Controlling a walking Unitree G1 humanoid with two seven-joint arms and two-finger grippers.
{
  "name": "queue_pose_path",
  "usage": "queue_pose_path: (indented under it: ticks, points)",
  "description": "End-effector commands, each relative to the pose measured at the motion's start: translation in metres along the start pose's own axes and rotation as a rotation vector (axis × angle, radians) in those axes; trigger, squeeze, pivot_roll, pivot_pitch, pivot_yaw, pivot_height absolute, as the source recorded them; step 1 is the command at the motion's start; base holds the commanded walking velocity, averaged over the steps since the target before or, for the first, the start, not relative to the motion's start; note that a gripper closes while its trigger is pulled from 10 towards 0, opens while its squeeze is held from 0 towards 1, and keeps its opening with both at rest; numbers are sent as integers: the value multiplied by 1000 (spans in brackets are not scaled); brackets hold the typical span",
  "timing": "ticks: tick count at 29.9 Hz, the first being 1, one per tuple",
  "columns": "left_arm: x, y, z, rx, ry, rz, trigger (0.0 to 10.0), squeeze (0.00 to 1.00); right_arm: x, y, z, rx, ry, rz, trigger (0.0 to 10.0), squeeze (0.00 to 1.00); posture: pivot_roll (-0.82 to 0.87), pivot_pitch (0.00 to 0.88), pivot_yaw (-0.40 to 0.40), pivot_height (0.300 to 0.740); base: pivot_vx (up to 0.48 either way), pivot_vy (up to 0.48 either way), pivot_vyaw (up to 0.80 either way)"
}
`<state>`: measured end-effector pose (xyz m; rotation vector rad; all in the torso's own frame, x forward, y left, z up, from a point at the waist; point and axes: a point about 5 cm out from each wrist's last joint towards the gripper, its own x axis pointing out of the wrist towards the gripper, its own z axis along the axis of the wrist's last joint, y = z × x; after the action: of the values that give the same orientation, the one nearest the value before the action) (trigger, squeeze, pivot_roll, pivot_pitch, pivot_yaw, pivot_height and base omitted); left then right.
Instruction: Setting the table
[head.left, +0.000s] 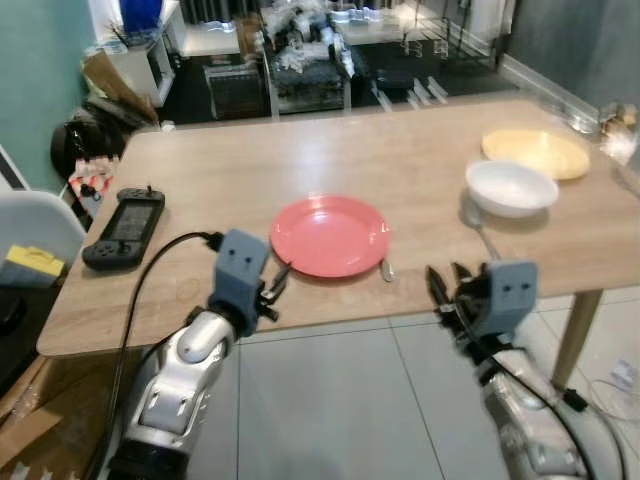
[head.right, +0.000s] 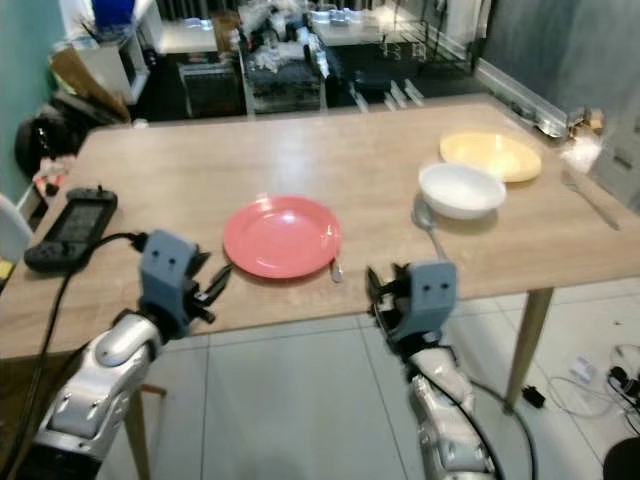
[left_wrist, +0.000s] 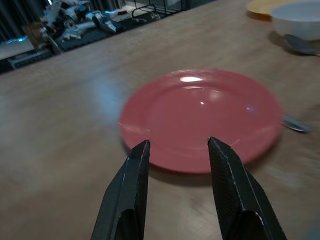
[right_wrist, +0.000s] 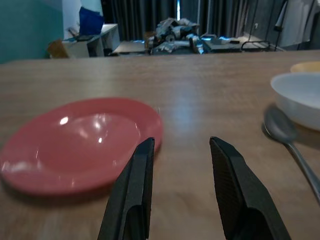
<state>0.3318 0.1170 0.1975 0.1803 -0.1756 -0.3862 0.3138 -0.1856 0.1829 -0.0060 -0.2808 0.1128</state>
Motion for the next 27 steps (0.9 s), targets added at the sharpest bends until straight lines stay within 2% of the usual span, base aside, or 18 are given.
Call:
queue_pose_path:
  ticks: [1,10,14,16,18,21,27]
  points:
    - [-3,4,-9,8,34,4,10000,0,-2,2,-6,8,24,-5,10000,0,96,99,118,740,315,0,0]
    - [-7,9,-10,61,44,-25,10000,0,-2,-3,-5,-2,27,-28,10000,0,97,100,120,740,292,0,0]
    - [-10,12,-11,81,49,-37,10000,0,-2,-3,-5,-2,28,-31,10000,0,98,104,121,740,0,0,0]
    - [-14,18,-13,83,70,-42,10000,0,-3,-3,-6,-1,30,-33,10000,0,99,105,121,740,0,0,0]
    - [-18,25,-16,61,99,-37,10000,0,-3,-4,-6,-1,31,-35,10000,0,101,108,120,740,0,0,0]
    - [-21,44,-23,-37,163,38,10000,0,-3,-3,-6,3,33,-36,10000,0,99,113,116,740,0,0,0]
    - [-16,56,-27,-54,175,43,10000,0,-2,5,-4,17,28,-13,10000,0,93,119,106,740,0,0,0]
